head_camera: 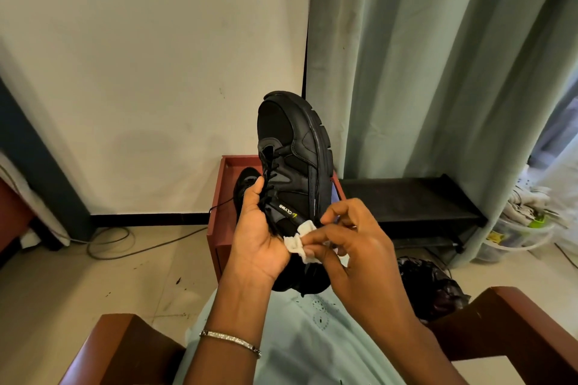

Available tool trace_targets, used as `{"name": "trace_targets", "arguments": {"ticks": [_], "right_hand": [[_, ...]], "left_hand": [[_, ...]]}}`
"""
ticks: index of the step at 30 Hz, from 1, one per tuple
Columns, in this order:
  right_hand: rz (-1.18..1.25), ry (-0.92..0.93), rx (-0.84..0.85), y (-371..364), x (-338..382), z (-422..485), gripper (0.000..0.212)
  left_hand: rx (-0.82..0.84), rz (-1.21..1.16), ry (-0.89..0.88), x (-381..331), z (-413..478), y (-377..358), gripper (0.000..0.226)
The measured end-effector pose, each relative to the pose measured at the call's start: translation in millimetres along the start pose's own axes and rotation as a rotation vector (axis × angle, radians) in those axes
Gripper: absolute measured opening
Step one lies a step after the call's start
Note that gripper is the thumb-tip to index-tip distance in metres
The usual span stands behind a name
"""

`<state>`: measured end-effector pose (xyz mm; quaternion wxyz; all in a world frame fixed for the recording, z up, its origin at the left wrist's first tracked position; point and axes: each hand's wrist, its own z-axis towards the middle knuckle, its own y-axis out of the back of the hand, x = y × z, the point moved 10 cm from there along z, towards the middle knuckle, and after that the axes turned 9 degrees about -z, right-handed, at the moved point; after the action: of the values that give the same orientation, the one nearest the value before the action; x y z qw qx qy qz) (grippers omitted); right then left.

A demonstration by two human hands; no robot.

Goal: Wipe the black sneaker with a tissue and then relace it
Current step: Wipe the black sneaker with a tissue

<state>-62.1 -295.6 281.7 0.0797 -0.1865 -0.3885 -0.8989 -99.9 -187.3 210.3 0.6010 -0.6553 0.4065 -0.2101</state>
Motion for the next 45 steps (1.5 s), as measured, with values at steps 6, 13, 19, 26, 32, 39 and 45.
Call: {"name": "trace_targets", "arguments": {"ticks": [6, 13, 19, 26, 32, 39, 45], "right_hand": [[0.01, -0.045, -0.096, 12.6, -7.0, 27.4, 0.023], [0.078, 0.011, 0.155, -4.4, 5.3, 10.7, 0.016], [0.011, 0.049, 0.147, 7.1, -4.0, 35.5, 0.017], [-0.005, -0.024, -0.053, 25.8, -15.7, 49.5, 0.012], [-0.037, -0.072, 0.356, -1.5, -21.5, 30.7, 0.015], [-0.039, -0.017, -0.182, 43.6, -18.7, 56.9, 0.011], [0.011, -0.013, 0.108, 17.2, -19.7, 35.4, 0.02]], "left_hand": [[-0.023, -0.07, 0.003, 11.7, -8.2, -10.5, 0.05], [-0.064, -0.038, -0.075, -8.0, -3.4, 0.2, 0.049], [-0.075, -0.038, -0.04, 1.8, -4.1, -1.6, 0.049], [-0.072, -0.044, -0.043, 4.9, -3.0, -1.1, 0.046], [-0.09, -0.022, -0.071, -1.8, 0.0, 1.1, 0.045], [-0.045, -0.022, -0.043, 6.2, -7.5, -10.7, 0.044], [-0.038, -0.013, -0.055, -4.2, -7.0, -5.4, 0.046]]}}
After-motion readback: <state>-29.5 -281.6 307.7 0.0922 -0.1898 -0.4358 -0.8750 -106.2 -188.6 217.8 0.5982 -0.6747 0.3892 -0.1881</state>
